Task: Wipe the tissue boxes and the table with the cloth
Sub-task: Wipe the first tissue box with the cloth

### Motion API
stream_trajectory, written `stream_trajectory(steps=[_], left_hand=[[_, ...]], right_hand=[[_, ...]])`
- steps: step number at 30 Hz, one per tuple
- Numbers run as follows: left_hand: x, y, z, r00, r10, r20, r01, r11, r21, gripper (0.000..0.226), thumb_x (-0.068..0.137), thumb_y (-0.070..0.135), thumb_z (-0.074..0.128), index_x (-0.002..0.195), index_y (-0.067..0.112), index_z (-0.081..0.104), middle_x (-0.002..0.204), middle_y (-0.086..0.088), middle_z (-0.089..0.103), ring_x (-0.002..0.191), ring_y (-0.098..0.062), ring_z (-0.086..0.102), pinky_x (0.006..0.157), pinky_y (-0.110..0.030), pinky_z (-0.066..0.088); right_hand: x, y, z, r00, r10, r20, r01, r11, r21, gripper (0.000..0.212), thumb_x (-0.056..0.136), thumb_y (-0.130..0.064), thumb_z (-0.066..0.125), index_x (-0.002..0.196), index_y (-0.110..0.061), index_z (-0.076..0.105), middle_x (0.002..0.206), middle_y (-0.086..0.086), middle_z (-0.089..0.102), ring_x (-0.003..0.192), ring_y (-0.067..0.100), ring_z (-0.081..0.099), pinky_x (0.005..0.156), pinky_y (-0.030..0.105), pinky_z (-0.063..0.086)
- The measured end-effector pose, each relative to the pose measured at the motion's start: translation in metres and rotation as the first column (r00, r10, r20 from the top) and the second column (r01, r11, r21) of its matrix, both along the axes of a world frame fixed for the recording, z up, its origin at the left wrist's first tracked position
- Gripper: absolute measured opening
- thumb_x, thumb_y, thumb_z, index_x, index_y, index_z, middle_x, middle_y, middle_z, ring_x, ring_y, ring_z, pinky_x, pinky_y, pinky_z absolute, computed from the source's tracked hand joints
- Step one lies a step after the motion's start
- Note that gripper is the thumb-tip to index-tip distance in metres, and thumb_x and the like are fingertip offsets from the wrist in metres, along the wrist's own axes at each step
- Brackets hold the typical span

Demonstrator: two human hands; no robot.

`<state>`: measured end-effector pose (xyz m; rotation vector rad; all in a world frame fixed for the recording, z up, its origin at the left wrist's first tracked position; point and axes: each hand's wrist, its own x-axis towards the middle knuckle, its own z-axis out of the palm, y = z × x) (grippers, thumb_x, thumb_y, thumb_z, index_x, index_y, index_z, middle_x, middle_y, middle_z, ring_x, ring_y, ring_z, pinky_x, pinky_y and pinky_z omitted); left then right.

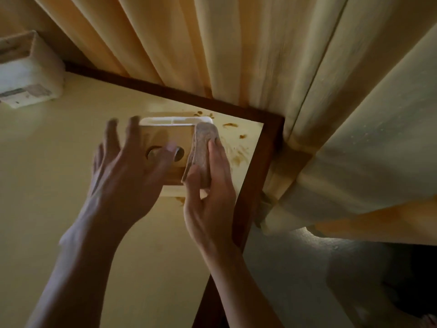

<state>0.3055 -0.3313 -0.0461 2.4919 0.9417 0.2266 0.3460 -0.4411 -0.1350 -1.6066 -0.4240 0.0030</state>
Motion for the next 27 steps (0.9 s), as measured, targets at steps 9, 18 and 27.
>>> stream_trajectory(steps=[9, 18, 27], left_hand=[[0.062, -0.001, -0.047, 0.984, -0.162, -0.077, 0.172, 0.974, 0.150, 0.059, 0.107, 0.053, 0.014, 0.157, 0.024, 0.028, 0.168, 0.001, 0.017, 0.156, -0.014, 0.007, 0.126, -0.048, -0.004], [0.064, 0.001, -0.050, 0.988, -0.114, -0.103, 0.132, 0.972, 0.194, 0.071, 0.103, 0.060, 0.009, 0.159, 0.020, 0.026, 0.168, 0.005, 0.019, 0.155, -0.008, 0.005, 0.126, -0.044, -0.005], [0.066, 0.002, -0.051, 0.980, -0.153, -0.125, 0.177, 0.960, 0.217, 0.069, 0.104, 0.059, 0.008, 0.158, 0.021, 0.026, 0.167, 0.003, 0.021, 0.156, -0.012, 0.006, 0.126, -0.049, -0.003]], right_hand=[[-0.018, -0.005, -0.001, 0.967, 0.068, -0.246, 0.010, 0.954, 0.299, 0.039, 0.109, -0.016, 0.038, 0.145, -0.002, 0.039, 0.137, 0.006, 0.059, 0.116, 0.019, 0.063, 0.087, 0.036, 0.058], [-0.043, -0.016, -0.010, 0.949, -0.023, -0.315, 0.100, 0.968, 0.232, 0.044, 0.106, -0.032, 0.049, 0.137, -0.001, 0.047, 0.123, -0.001, 0.060, 0.109, 0.001, 0.059, 0.090, 0.011, 0.045], [-0.031, -0.003, -0.017, 0.983, 0.036, -0.179, -0.006, 0.986, 0.166, 0.052, 0.108, -0.032, 0.035, 0.159, -0.022, 0.025, 0.168, 0.001, 0.021, 0.156, 0.022, 0.021, 0.121, 0.040, 0.033]])
